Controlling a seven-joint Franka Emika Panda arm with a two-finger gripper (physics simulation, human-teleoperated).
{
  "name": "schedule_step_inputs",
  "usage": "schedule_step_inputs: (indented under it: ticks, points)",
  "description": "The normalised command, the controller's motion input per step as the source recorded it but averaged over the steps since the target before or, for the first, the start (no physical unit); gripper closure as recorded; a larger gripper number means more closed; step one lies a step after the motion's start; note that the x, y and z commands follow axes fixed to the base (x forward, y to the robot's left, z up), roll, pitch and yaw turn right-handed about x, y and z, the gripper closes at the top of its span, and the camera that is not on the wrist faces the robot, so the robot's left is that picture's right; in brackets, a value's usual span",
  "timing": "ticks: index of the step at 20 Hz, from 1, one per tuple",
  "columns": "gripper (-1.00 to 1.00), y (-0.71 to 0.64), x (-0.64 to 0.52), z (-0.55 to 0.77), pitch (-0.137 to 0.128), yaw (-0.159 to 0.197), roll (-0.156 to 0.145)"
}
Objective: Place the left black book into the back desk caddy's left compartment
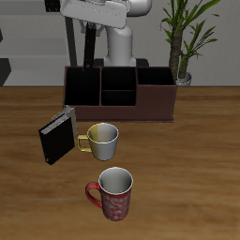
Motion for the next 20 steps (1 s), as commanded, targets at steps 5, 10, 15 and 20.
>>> schedule_step_inputs:
  ticks: [5,10,15,20]
  points:
    - [1.0,-0.1,-0.13,-0.03,0.016,0.003,-0.006]
    - [1.0,-0.02,-0.12,-0.02,-0.009,-0.006,-0.017]
    - [1.0,0.02,-0.02,-0.07,-0.002,-0.021,-0.025]
    - [1.0,0.0,-0.12,-0.09,0.008,-0.04,-0.026]
